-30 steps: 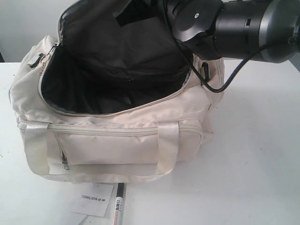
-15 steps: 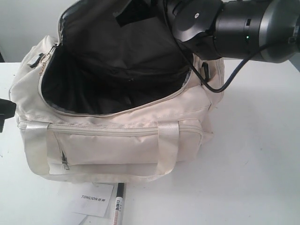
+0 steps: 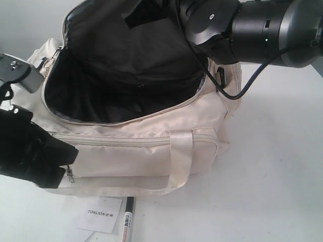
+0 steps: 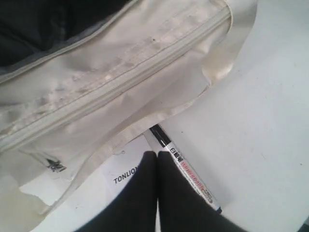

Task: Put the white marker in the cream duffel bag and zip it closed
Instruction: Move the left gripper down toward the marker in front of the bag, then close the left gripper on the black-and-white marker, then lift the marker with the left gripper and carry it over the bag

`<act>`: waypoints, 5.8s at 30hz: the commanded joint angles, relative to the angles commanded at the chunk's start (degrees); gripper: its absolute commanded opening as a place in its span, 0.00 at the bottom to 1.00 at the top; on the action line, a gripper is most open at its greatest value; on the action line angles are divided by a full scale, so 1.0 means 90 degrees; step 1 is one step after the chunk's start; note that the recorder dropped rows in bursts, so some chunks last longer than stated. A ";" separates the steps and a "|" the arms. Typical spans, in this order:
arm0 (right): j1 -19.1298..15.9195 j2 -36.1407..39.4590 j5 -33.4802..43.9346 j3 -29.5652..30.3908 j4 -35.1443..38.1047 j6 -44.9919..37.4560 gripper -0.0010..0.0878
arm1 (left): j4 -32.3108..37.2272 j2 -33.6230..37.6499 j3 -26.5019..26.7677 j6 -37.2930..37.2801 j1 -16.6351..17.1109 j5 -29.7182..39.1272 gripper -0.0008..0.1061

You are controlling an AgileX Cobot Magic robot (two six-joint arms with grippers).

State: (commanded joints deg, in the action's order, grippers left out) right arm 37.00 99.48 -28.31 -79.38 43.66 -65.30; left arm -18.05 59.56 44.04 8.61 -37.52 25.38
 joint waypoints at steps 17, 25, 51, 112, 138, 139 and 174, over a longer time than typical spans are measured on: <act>0.0000 0.0000 0.0000 0.0000 0.0000 0.0000 0.01 | 0.0268 0.1413 0.0770 -0.0216 -0.1106 0.0688 0.01; 0.0000 0.0000 0.0000 0.0000 0.0000 0.0000 0.01 | 0.1808 0.2030 0.1046 -0.1837 -0.1680 0.1024 0.01; 0.0000 0.0000 0.0000 0.0000 0.0000 0.0000 0.01 | 0.2569 0.3370 0.1046 -0.4522 -0.2138 0.0255 0.29; 0.0000 0.0000 -0.0007 0.0000 0.0000 0.0000 0.01 | 0.4508 0.4421 0.1418 -0.8877 -0.2613 0.0522 0.40; 0.0000 0.0000 -0.0007 0.0000 0.0000 0.0000 0.01 | 0.4047 0.4427 0.1082 -0.8664 -0.2725 0.0426 0.40; 0.0000 0.0000 -0.0007 0.0000 0.0000 0.0000 0.01 | 0.4047 0.4427 0.1071 -0.8664 -0.2725 0.0393 0.40; 0.0000 0.0000 -0.0007 0.0000 0.0000 0.0000 0.01 | 0.5016 0.3942 0.1071 -0.8093 -0.3133 0.0364 0.01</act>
State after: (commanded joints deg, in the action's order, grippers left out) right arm 37.00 99.48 -28.37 -79.38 43.66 -65.30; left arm 27.09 95.03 53.67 -64.23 -65.72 28.66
